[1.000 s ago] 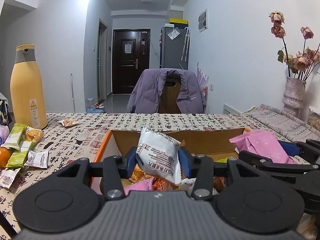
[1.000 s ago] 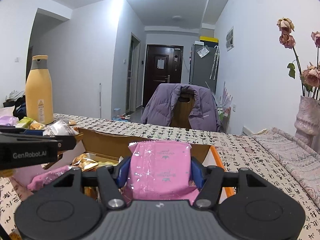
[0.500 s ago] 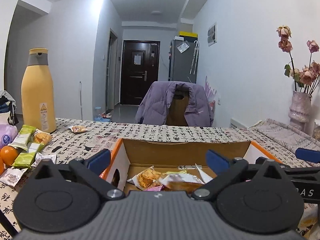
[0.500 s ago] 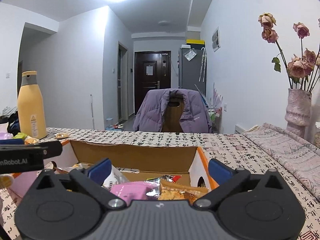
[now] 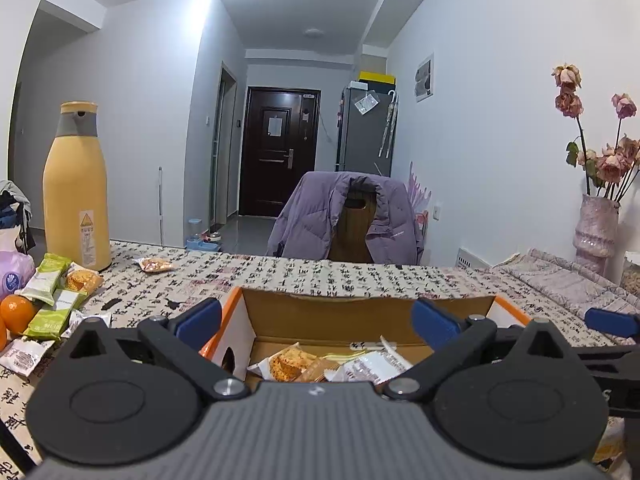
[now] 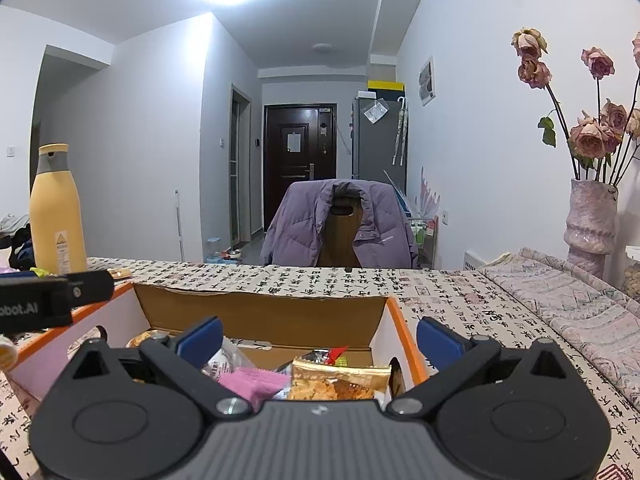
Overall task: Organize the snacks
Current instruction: 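Withdraw both grippers from the box back over the snack pile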
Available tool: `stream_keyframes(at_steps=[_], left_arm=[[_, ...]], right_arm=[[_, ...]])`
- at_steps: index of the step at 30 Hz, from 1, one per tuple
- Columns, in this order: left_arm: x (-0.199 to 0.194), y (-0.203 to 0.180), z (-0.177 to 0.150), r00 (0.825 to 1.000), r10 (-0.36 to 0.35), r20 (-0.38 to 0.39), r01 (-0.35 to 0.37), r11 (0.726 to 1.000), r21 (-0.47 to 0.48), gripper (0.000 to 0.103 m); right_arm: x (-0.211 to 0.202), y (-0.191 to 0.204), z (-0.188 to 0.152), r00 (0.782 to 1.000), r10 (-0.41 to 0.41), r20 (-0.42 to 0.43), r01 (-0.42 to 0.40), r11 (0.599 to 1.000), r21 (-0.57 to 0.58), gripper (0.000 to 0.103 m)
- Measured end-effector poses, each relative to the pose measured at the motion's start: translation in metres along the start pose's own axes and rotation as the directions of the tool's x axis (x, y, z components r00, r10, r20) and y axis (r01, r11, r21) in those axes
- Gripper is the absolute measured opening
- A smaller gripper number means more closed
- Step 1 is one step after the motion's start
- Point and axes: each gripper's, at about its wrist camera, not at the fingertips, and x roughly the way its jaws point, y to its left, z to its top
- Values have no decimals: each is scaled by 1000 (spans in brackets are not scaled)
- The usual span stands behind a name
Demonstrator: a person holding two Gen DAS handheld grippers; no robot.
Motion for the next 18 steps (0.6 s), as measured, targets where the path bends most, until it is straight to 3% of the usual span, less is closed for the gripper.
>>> stream_keyframes(at_steps=[8, 18], left_arm=[[-28, -3, 15, 999, -28, 29, 29, 1000, -4, 103], [-63, 3, 1, 999, -38, -8, 38, 999, 22, 103]], right_arm=[[-21, 4, 16, 1000, -6, -16, 6, 1000, -19, 103], [-59, 5, 8, 998, 4, -59, -6, 1000, -26, 103]])
